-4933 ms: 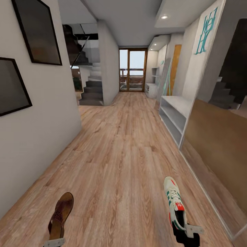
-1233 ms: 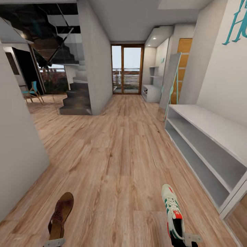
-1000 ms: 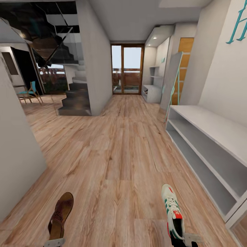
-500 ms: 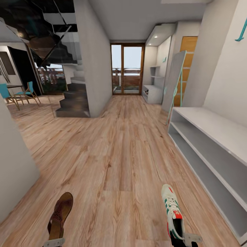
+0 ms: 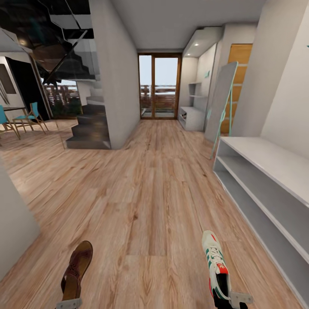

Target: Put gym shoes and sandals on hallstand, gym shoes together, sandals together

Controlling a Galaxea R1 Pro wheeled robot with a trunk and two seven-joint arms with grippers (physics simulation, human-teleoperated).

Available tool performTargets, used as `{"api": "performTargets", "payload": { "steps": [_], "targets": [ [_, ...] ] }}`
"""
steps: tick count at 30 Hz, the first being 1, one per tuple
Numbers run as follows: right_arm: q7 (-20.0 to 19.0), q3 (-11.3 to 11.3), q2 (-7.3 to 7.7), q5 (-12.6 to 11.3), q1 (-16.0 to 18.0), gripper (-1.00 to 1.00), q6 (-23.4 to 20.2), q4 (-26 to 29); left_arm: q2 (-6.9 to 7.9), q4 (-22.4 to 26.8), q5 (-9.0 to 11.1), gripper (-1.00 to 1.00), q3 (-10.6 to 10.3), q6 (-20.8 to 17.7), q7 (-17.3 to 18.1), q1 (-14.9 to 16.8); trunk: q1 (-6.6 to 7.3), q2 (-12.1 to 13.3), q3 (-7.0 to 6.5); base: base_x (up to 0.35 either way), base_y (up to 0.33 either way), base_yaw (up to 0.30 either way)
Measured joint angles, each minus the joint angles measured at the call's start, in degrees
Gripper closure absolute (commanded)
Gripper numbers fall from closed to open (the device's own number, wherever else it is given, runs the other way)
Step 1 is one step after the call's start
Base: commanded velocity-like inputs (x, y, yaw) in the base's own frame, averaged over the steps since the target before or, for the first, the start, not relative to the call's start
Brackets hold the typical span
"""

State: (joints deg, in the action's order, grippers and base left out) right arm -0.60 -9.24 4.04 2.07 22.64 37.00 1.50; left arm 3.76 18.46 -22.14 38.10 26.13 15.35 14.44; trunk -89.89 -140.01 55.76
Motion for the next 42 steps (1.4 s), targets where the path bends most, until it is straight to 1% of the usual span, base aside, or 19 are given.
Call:
{"api": "performTargets", "payload": {
  "steps": [8, 23, 42],
  "targets": [
    [0.00, -0.01, 0.00, 0.00, 0.00, 1.00, -0.07, -0.01, -0.38, 0.11, 0.10, 1.00, 0.03, 0.06, 0.00, 0.00, 0.00, 0.00, 0.00, 0.338, 0.000, 0.000],
    [0.00, 0.00, 0.00, 0.00, 0.00, 1.00, -0.09, -0.04, 0.19, 0.35, 0.42, 1.00, 0.39, 0.07, -0.05, 0.00, 0.00, 0.00, 0.00, 0.338, 0.000, 0.000],
    [0.00, 0.00, 0.00, 0.00, 0.00, 1.00, -0.08, -0.04, -0.11, 0.04, 0.31, 1.00, 0.19, 0.16, 0.00, 0.00, 0.00, 0.00, 0.00, 0.338, 0.000, 0.000]
  ]
}}
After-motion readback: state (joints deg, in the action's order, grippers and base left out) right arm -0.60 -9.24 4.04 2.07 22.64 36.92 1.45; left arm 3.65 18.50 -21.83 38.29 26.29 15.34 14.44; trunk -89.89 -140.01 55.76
